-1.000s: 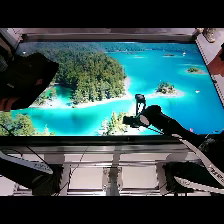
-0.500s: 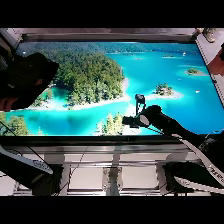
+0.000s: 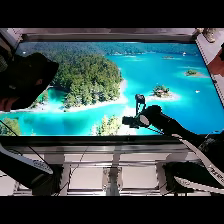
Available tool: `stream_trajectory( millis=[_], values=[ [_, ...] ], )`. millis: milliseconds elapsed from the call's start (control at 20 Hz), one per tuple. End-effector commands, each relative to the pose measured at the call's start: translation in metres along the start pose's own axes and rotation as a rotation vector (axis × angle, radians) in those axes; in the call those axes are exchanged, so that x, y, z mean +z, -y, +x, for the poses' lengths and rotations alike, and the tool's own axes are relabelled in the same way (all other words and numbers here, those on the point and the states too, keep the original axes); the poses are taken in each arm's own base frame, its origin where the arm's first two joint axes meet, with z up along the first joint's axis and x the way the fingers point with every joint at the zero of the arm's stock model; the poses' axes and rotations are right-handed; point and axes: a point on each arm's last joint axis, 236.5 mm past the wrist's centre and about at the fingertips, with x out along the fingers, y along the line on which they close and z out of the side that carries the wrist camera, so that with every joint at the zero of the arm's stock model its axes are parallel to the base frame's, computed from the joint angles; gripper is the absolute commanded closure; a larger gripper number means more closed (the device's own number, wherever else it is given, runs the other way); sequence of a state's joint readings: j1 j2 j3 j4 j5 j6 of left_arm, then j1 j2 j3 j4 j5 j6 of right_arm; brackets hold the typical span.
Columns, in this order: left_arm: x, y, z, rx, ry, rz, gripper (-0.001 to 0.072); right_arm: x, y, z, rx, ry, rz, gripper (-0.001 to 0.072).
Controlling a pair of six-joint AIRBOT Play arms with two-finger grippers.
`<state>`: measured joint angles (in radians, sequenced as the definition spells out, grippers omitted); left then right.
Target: Fold the clothes and pants, and hang the long-sleeved shirts on hangers.
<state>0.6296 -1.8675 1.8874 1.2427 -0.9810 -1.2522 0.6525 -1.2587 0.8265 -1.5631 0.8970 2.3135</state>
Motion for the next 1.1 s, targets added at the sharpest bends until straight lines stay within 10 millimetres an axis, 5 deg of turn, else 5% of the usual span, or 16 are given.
stream_trajectory(
  millis=[0, 350, 550, 700, 850, 1050],
  values=[
    [0.017, 0.023, -0.024, -0.065, 0.048, -0.022, 0.0663, 0.000, 0.000, 0.000, -0.001, 0.000, -0.001, 0.0689],
    [0.041, 0.120, -0.092, -0.212, 0.109, 0.082, 0.0663, 0.003, 0.007, 0.000, -0.031, 0.015, -0.033, 0.0689],
    [0.016, 0.210, -0.113, -0.330, 0.042, 0.249, 0.0664, 0.011, 0.015, 0.000, -0.068, 0.044, -0.176, 0.0675],
    [-0.034, 0.290, -0.129, -0.455, -0.089, 0.430, 0.0664, 0.014, 0.018, -0.001, -0.087, 0.045, -0.358, 0.0681],
    [-0.111, 0.361, -0.154, -0.591, -0.283, 0.651, 0.0665, 0.012, 0.022, -0.001, -0.100, 0.026, -0.484, 0.0689],
    [-0.207, 0.420, -0.207, -0.740, -0.501, 0.951, 0.0664, 0.028, 0.041, -0.008, -0.115, 0.034, -0.539, 0.0673]
  ],
)
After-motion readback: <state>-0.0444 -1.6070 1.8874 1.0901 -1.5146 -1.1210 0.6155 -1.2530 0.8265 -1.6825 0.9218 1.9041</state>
